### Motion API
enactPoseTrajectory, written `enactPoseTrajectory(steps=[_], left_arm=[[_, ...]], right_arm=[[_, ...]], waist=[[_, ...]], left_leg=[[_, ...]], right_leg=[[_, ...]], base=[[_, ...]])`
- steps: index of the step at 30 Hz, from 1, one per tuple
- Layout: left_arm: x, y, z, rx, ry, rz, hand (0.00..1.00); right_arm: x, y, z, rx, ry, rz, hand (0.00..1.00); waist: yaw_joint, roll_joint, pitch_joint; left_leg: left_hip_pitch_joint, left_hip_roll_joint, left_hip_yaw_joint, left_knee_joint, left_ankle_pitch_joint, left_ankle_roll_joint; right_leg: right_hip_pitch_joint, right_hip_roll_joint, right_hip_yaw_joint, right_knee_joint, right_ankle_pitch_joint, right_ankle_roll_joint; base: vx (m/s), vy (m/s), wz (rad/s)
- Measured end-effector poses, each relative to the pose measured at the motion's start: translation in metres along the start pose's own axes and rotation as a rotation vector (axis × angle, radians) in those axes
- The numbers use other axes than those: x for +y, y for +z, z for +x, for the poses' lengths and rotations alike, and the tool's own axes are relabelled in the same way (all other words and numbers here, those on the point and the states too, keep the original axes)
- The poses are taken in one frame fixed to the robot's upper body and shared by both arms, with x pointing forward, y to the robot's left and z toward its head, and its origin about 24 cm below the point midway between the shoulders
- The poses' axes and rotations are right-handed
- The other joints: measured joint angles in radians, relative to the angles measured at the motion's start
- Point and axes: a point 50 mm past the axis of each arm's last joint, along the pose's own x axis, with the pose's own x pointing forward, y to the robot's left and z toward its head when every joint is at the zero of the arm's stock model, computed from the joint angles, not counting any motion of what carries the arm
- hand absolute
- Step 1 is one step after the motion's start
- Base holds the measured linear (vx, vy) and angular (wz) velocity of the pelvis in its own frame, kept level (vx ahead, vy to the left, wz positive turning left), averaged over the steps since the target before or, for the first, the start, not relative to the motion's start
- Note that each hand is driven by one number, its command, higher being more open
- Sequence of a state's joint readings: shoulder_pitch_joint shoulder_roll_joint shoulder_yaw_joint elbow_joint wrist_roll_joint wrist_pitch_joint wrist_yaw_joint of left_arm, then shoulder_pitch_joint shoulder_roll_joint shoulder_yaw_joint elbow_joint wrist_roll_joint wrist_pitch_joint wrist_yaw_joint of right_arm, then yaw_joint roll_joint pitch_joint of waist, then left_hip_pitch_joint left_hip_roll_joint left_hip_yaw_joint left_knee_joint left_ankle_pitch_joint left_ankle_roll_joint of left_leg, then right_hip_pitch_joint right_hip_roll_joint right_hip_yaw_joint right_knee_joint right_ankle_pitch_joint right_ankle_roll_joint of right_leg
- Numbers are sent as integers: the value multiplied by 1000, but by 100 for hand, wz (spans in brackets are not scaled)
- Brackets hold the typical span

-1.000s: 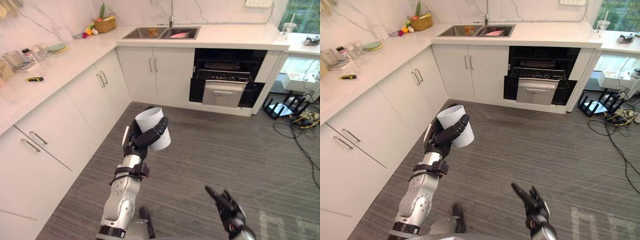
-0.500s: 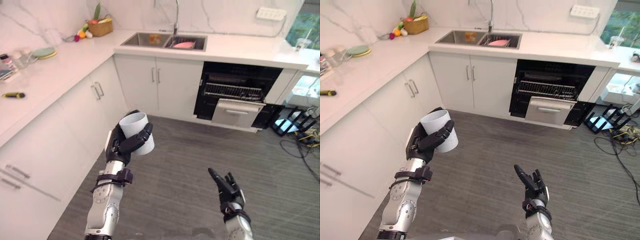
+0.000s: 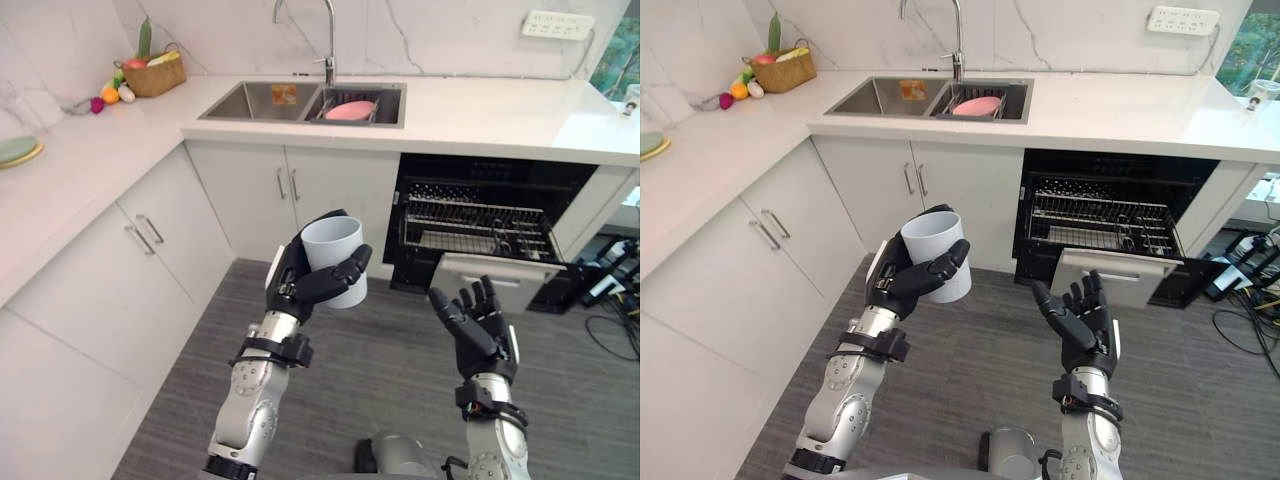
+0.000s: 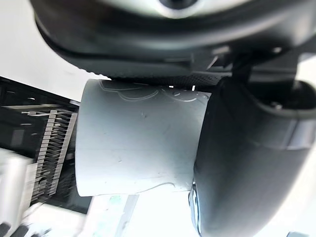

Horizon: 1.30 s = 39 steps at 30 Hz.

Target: Walk over to the sink, pick up the cup, carry it to the dishwasher, place the cup inside the dishwasher, then close the dishwasher door

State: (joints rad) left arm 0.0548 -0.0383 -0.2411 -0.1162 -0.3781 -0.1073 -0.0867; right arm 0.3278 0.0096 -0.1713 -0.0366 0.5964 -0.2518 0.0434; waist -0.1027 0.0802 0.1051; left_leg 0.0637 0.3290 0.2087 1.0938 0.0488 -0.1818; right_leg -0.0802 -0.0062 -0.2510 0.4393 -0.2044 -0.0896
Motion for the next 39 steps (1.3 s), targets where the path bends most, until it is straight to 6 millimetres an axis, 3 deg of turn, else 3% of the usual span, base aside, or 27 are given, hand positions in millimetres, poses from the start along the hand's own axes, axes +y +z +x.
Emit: enactPoseTrajectory(steps=[1,2,3,5,6,7,8,9,10,11,12,13,16,18,20,21,23,25,26,27,28,29,30,34,37,38,39], left_arm=[[1,-1,-1,5,5,1,0],[5,-1,-3,9,12,13,0],[10,2,-3,2,24,18,0],[14,5,-4,-20,43,11,0],[16,7,-5,-29,51,16,0],[17,8,-6,-34,54,18,0],[17,10,-9,-42,56,23,0],[15,11,-12,-44,46,25,0],[15,11,-12,-45,45,25,0],[8,10,-12,-41,9,18,0],[5,10,-13,-45,-13,21,0],[6,10,-14,-44,-21,30,0],[7,14,-12,-51,-56,75,0],[6,17,-8,-62,-75,101,0],[7,21,-4,-76,-83,116,0],[9,22,-4,-79,-81,123,0],[12,22,-6,-77,-57,128,0],[13,26,-5,-96,-47,136,0],[15,27,-6,-100,-46,152,0],[18,27,-7,-91,-47,171,0],[20,27,-8,-85,-49,190,0],[21,18,-9,-52,-36,188,0],[19,17,-7,-52,-48,207,0],[13,15,6,-49,-84,244,0],[11,17,12,-61,-84,247,0],[9,13,9,-52,-68,233,0],[10,11,7,-46,-55,224,0]], right_arm=[[-1,1,0,-11,-5,1,100],[0,4,0,-36,-6,7,100],[3,8,3,-67,5,20,100],[15,13,10,-107,49,36,100],[25,16,16,-124,88,48,100],[32,16,20,-130,113,53,100],[45,18,26,-141,162,63,100],[51,20,30,-149,191,62,100],[51,20,30,-149,192,62,100],[51,21,31,-149,203,53,100],[48,20,31,-141,193,42,100],[46,19,31,-135,187,40,100],[31,15,26,-115,129,27,100],[16,14,27,-105,62,45,100],[1,6,22,-80,-46,67,100],[0,2,21,-70,-63,73,100],[-4,-7,15,-17,-77,72,100],[0,-11,14,7,-53,76,100],[3,-12,15,9,-25,71,100],[4,-11,15,9,-14,65,100],[6,-11,16,9,-7,64,100],[1,-6,19,13,7,24,100],[1,-2,24,8,33,0,100],[-1,4,27,-14,24,-25,100],[-4,6,27,-25,-2,-23,100],[-8,7,26,-25,-9,-34,100],[-8,7,25,-24,-8,-38,100]], waist=[[3,0,2],[7,0,1],[17,-1,2],[47,-4,3],[64,-9,3],[68,-12,3],[73,-15,5],[74,-16,5],[74,-16,6],[71,-10,2],[68,-13,-4],[63,-27,-6],[25,-110,-32],[11,-124,-40],[8,-132,-28],[8,-135,-18],[11,-110,-9],[8,-96,-2],[9,-104,-3],[9,-118,-6],[8,-131,-7],[9,-82,-9],[7,-54,-6],[-10,-55,11],[-25,-49,13],[-24,-15,8],[-15,-7,-3]], left_leg=[[-40,20,3,59,-23,17],[-102,39,31,90,-85,67],[-151,44,79,37,-154,114],[-196,33,143,-183,-215,156],[-202,-11,136,-426,-220,149],[-201,-40,113,-557,-216,144],[-202,-87,45,-787,-193,115],[-212,-103,6,-901,-167,101],[-212,-102,4,-905,-166,100],[-223,-101,3,-957,-137,93],[-211,-112,11,-914,-50,91],[-209,-125,18,-880,-31,97],[-224,-220,63,-765,-122,161],[-212,-259,79,-734,-167,189],[-101,-294,100,-753,-223,225],[-56,-299,110,-766,-235,237],[68,-286,152,-832,-254,240],[126,-267,191,-886,-260,228],[142,-257,221,-897,-273,204],[158,-265,237,-897,-284,183],[165,-282,240,-894,-294,170],[171,-250,229,-905,-306,163],[177,-239,213,-920,-316,166],[203,-242,214,-946,-319,165],[214,-238,215,-945,-358,181],[218,-218,233,-921,-385,177],[213,-208,242,-875,-389,163]], right_leg=[[43,12,2,-31,-1,-2],[120,22,13,-88,-4,-6],[175,23,42,-137,-3,-4],[220,16,114,-185,0,1],[227,1,171,-195,-2,7],[227,-9,200,-199,-3,9],[224,-27,260,-200,-13,26],[224,-43,313,-201,-28,52],[224,-43,315,-201,-29,54],[242,-67,378,-197,-71,115],[261,-92,416,-186,-104,143],[268,-113,416,-184,-113,152],[248,-238,406,-119,-111,172],[184,-276,390,28,-65,198],[76,-321,343,339,99,183],[55,-335,327,424,110,178],[-52,-341,214,574,17,119],[-132,-313,73,460,-21,113],[-175,-269,-18,264,-11,108],[-179,-233,-66,103,57,101],[-182,-211,-76,18,154,43],[-161,-162,-84,-18,169,44],[-165,-130,-69,-45,175,44],[-185,-104,-48,-26,167,33],[-201,-119,-69,30,101,36],[-199,-125,-99,100,45,24],[-192,-127,-104,136,9,27]], base=[[468,-67,-18],[542,-58,-34],[433,-33,-48],[406,31,-107],[420,103,-135],[431,174,-144],[525,309,-140],[435,270,-113],[562,408,-125],[396,318,-119],[588,497,-137],[467,448,-99],[438,405,-31],[422,323,3],[377,269,-17],[301,198,-35],[261,166,-58],[251,101,-68],[248,-17,-64],[267,-48,-67],[265,-41,-67],[315,-7,-84],[299,17,-82],[127,16,-51],[10,-34,-10],[40,-45,-12],[186,-68,-22]])
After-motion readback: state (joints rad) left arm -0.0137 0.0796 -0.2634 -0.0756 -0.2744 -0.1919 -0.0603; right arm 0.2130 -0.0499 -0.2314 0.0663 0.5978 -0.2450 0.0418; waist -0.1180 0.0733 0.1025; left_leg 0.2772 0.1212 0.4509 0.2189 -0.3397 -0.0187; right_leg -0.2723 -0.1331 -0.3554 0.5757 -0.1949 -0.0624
